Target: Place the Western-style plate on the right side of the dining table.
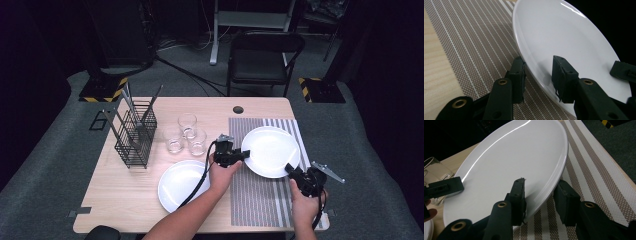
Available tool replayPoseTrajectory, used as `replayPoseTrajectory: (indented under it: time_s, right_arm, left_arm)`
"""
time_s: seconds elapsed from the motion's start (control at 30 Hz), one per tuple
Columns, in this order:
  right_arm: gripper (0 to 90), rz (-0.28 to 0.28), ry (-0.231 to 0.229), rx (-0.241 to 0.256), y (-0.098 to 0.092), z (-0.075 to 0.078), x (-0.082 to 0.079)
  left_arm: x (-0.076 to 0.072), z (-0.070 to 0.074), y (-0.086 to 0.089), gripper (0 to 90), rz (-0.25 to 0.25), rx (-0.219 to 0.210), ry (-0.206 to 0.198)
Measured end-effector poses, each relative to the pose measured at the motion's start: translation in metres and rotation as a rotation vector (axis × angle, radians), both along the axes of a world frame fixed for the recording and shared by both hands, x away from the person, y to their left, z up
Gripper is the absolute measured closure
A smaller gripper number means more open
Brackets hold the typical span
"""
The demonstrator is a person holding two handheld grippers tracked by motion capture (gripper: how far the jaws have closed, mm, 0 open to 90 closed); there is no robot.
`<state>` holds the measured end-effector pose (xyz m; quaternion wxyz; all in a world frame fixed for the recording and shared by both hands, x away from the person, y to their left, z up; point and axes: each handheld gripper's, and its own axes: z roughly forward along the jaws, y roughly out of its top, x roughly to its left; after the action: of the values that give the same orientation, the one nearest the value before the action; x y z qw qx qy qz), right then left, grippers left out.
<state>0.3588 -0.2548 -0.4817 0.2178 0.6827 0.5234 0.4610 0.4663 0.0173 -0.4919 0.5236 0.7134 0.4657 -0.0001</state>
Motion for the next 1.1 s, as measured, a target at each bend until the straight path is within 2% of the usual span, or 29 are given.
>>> replayPoseTrajectory:
  time_s: [0.37,0.43,1.1]
  right_arm:
    - [61.6,-0.018,0.029,0.01,-0.004,-0.016,0.004]
    - [61.5,-0.017,0.033,-0.001,-0.006,-0.019,0.005]
    - [61.3,-0.041,0.065,0.006,-0.011,-0.031,0.009]
  left_arm:
    - [0.002,-0.015,-0.006,62.8,0.003,0.018,0.034]
    - [0.001,-0.018,-0.008,62.8,0.006,0.022,0.038]
    - [0.001,-0.025,-0.014,63.0,0.013,0.038,0.054]
